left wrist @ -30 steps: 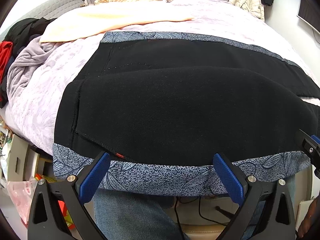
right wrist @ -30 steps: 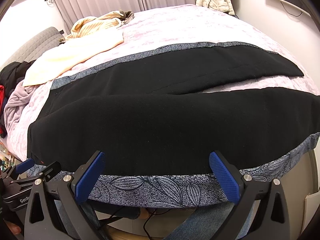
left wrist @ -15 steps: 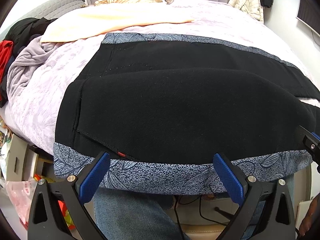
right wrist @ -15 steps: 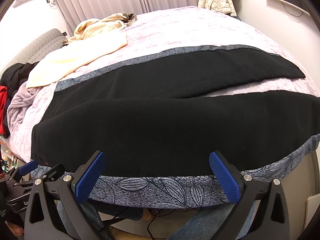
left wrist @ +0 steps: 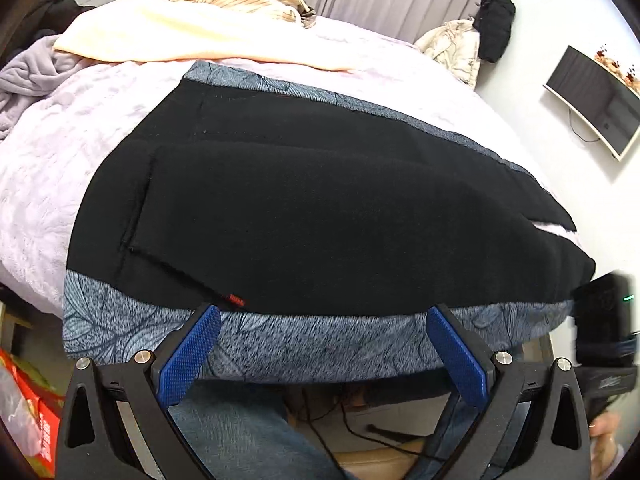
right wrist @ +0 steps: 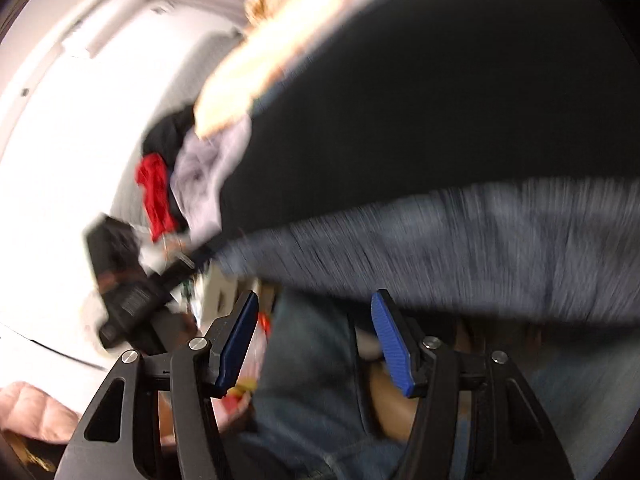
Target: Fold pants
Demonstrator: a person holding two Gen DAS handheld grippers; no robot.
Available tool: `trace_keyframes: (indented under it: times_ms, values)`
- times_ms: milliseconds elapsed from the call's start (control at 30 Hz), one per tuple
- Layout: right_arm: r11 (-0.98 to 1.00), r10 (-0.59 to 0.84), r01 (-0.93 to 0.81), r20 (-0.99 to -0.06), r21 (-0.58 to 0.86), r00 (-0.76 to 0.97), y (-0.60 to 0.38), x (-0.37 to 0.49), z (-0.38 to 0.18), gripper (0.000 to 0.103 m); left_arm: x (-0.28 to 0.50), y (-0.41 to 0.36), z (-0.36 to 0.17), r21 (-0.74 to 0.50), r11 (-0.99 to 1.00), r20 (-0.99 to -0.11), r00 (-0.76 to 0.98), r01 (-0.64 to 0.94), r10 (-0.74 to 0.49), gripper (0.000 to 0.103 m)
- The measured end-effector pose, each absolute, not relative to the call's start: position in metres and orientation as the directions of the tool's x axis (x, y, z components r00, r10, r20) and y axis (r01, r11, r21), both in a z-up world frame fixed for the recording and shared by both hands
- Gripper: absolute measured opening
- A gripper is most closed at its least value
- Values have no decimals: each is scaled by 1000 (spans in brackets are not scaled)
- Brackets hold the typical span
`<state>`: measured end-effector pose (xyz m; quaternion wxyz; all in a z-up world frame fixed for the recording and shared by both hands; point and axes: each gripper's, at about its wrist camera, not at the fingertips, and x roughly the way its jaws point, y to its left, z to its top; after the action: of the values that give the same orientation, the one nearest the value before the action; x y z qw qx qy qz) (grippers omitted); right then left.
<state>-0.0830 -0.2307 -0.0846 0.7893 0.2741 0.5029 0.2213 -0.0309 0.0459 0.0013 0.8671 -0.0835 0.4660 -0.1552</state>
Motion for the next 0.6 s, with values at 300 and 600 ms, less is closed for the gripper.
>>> trace_keyframes:
  times_ms: [300,600]
  values:
    - [645,664,-67,-515,761,543,-250,-76,-108,63,-57,66,-28,-472,861,-741,443,191,-505,103]
    - [620,692,-214,-399,755,601,-244,-79,-58,63,-47,92,-64,-657,753,-665,448,27,-597,103]
